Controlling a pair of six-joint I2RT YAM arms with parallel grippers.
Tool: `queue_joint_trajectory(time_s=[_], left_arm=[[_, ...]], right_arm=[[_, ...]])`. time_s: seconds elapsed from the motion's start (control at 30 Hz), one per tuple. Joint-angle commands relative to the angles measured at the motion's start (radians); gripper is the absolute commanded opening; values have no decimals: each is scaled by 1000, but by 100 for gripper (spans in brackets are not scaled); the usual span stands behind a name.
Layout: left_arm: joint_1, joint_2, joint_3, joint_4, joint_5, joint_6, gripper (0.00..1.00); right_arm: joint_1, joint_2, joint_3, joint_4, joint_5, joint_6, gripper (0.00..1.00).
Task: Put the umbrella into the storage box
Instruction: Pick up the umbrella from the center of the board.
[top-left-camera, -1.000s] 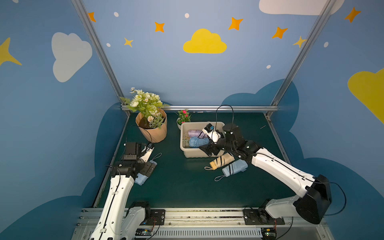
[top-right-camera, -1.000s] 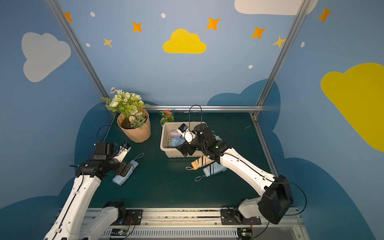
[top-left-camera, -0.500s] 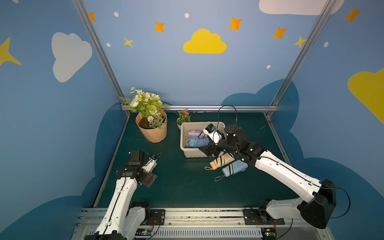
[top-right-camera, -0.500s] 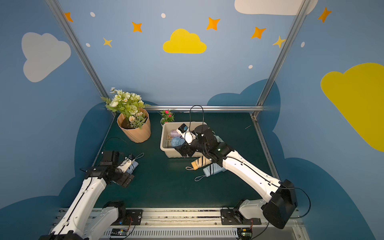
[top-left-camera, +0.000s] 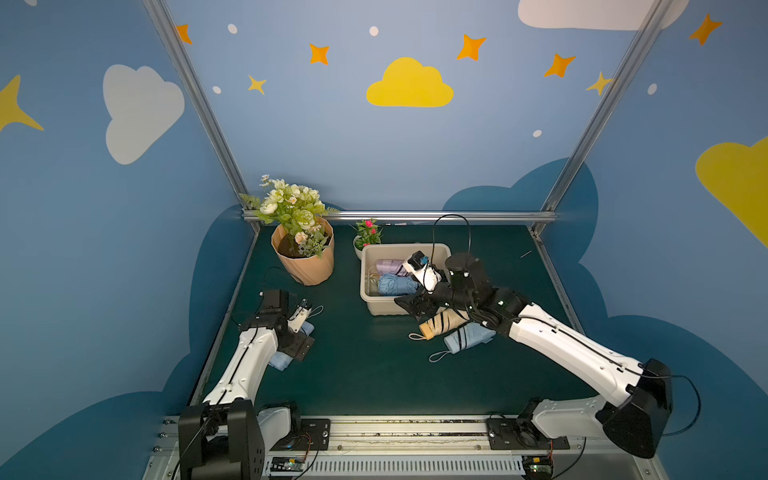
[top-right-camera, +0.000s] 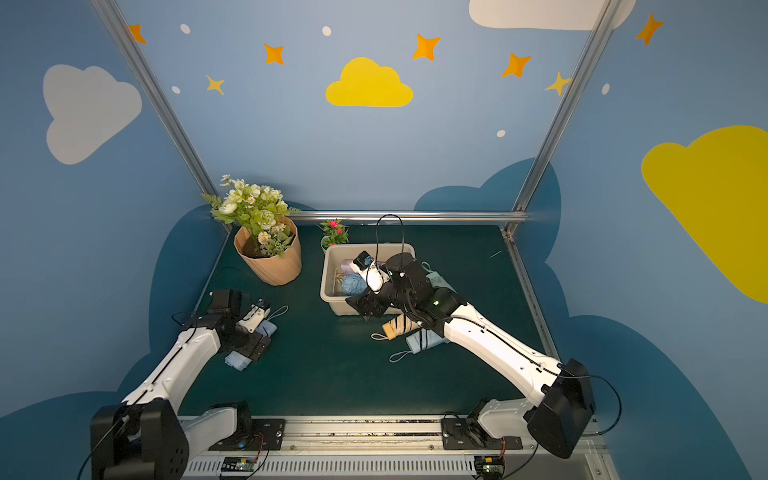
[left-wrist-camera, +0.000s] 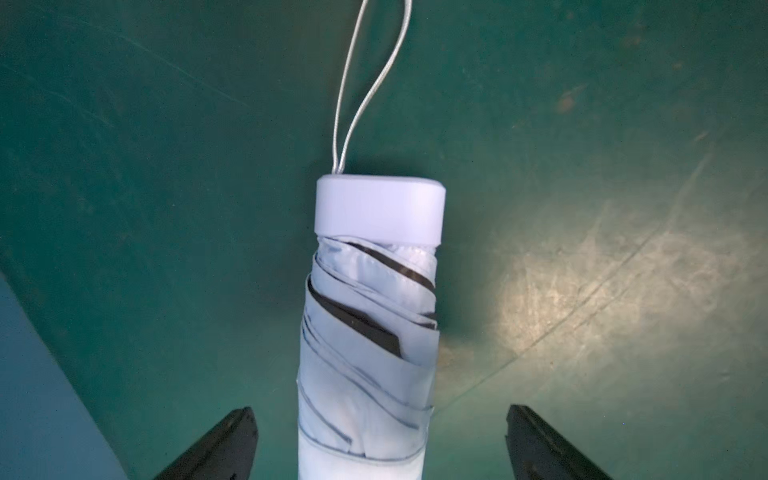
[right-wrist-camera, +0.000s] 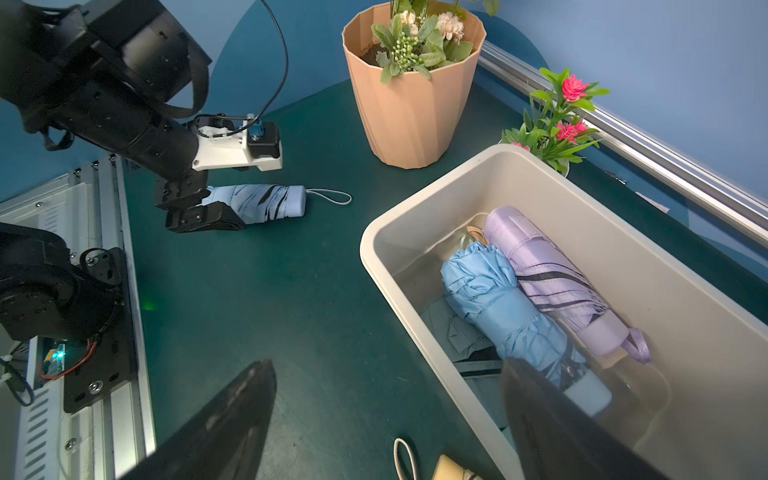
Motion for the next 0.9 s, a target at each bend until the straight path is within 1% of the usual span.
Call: queue_joint_trajectory(time_s=[0.0, 0.1, 0.2, 0.4, 0.47, 0.6, 0.73, 0.87], left_arm=[[10, 63, 46, -3, 57, -56, 98], [13, 71, 25, 19, 42, -59, 98], [37, 84, 5, 50, 20, -65, 98], [67, 143, 13, 88, -23, -68, 100], [71, 161, 12, 95, -13, -69, 100], [67, 162, -21, 114, 55, -76, 98], [66, 157, -49, 144, 77, -73, 96], [55, 198, -39, 146, 92, -91, 92]], right_arm=[[5, 13, 36, -1, -17, -8, 91], [5, 22, 55, -18, -24, -18, 90], [2, 31, 68, -15, -27, -28, 91], [-3, 73, 126, -20, -45, -44, 91], [-4, 85, 138, -18, -55, -46, 91], [-3, 94, 134, -3, -61, -39, 91], [-4, 90, 116, 22, -62, -18, 91], [-4, 80, 94, 46, -59, -4, 91]])
